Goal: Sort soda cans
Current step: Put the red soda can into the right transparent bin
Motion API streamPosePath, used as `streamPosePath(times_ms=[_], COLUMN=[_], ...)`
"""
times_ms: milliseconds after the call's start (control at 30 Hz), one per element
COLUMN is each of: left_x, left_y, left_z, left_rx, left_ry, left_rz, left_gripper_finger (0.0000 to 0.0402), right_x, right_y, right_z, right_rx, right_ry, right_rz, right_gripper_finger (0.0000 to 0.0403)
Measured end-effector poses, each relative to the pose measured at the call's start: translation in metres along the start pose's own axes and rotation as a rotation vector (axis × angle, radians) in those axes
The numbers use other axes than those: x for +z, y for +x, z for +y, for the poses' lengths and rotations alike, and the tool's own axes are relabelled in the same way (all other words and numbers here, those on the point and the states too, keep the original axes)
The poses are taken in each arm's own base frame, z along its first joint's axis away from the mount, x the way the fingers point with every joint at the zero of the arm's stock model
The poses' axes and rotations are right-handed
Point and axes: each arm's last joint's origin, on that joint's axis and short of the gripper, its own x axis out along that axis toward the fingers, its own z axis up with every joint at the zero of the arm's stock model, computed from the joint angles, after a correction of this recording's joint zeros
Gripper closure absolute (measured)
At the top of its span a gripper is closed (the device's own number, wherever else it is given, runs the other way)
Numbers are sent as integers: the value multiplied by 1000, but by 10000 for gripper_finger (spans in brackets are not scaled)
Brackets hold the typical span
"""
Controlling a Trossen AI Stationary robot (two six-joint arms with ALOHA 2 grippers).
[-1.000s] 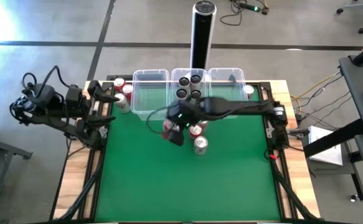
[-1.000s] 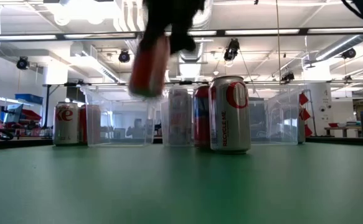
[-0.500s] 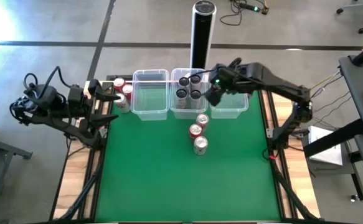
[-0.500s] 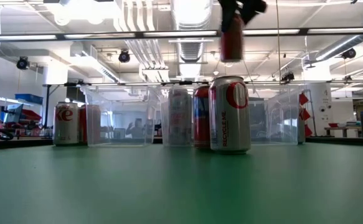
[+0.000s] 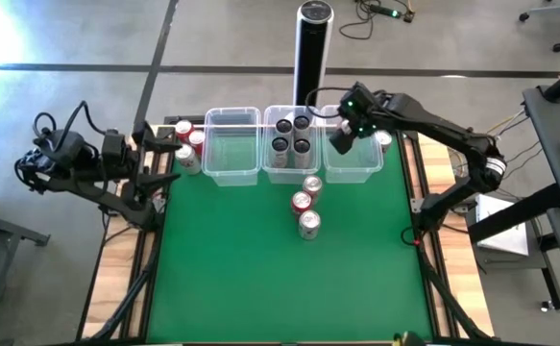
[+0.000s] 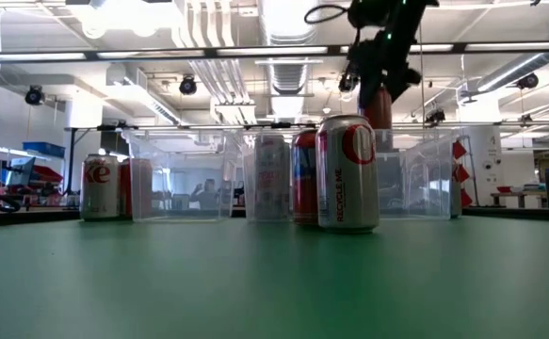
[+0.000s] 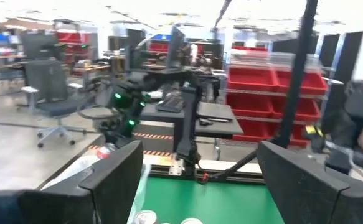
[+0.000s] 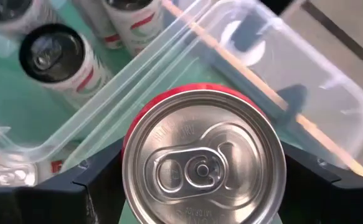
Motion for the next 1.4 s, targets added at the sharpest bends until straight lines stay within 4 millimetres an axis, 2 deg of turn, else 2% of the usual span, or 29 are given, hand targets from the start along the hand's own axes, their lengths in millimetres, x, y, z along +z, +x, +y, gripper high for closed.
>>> streamPosePath(times_ms=[167, 367, 700, 967, 1200, 1300, 1400], left_x=[1, 4, 7, 8, 7, 7, 7], left_y=[-11, -25, -40, -45, -45, -45, -45], left_z=[7, 16, 25, 28, 28, 28, 28], left_rx=[98, 226, 387, 407, 408, 407, 407], left_ry=[-52, -73, -89, -97, -84, -83, -83], left_rz=[-15, -57, -103, -115, -108, -107, -107], left_gripper_finger=[102, 102, 102, 102, 102, 102, 102], right_x=[-5, -9, -8, -7, -6, -5, -2], right_y=[38, 72, 122, 135, 139, 138, 128], right_z=[-11, -30, -35, -40, -49, -49, -49], right_rx=[6, 46, 38, 26, 13, 6, 4], right_ry=[-51, -12, -59, -40, 10, 12, 17], right_rz=[10, 3, 64, 59, 56, 49, 25], right_gripper_finger=[104, 104, 102, 98, 76, 61, 46])
